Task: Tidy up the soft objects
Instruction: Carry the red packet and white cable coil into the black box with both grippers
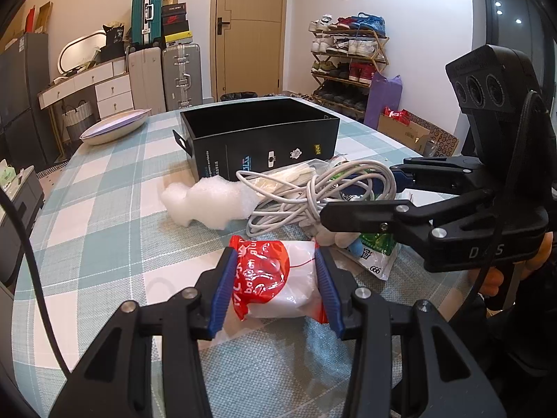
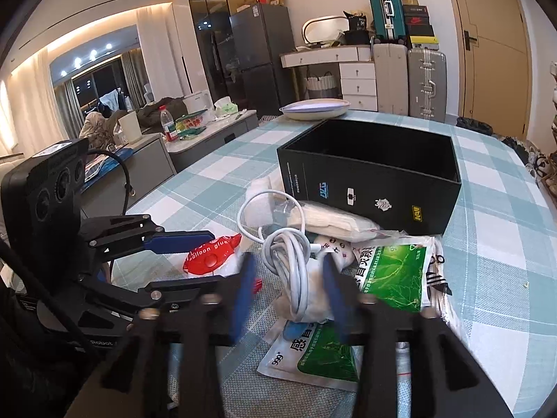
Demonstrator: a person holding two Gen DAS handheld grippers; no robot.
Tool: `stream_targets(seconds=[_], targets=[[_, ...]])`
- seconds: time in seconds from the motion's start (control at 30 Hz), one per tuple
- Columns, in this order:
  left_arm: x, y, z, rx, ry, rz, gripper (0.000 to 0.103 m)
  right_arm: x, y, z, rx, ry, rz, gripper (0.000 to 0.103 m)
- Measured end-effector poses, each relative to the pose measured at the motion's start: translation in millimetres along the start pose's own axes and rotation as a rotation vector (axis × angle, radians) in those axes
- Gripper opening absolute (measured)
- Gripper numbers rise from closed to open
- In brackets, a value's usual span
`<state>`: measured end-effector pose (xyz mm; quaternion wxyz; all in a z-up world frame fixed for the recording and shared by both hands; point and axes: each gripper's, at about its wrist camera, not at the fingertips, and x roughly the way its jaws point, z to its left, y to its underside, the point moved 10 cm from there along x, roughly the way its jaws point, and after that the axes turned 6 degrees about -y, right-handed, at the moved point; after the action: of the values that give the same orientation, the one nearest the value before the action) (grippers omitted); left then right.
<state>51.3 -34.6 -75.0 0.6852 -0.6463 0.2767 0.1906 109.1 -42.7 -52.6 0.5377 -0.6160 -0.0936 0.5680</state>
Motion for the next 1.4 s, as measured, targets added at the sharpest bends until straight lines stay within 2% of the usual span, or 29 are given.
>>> stream_targets(seconds=[0.3, 0.33, 0.37, 0.43, 0.53, 0.77, 1.07, 1.4], targets=[[0, 2, 5, -0.010, -0.008, 0.001, 0.045, 27, -4, -4, 0.000, 0.002, 0.066, 0.049], [1, 2, 5, -0.011, -0.009, 0.002, 0.045, 28, -4, -4, -0.003, 0.004, 0.065, 0.047], [1, 2, 6, -0.011, -0.012, 0.004, 0.045, 28, -4, -4, -0.005, 0.003, 0.061, 0.040], [0, 3, 5, -0.012, -0.013, 0.000, 0.045, 28, -5, -1, -0.010, -0.011, 0.054, 0.033], [-2, 2, 5, -0.011, -0.012, -0.008, 0.045, 22, -5, 3, -0.027, -0.013, 0.038, 0.031], [-7, -3, 8, -0.031, -0.007, -0.026, 0.045, -4, -5, 10, -0.044, -0.025, -0.020, 0.031], [-19, -18, 13, -0.060, -0.007, -0.066, 0.045, -51, -18, 3, -0.018, -0.004, -0.161, 0.031], [-23, -48, 21, -0.088, -0.031, -0.113, 0.045, -73, -35, -13, 0.034, 0.037, -0.231, 0.031]])
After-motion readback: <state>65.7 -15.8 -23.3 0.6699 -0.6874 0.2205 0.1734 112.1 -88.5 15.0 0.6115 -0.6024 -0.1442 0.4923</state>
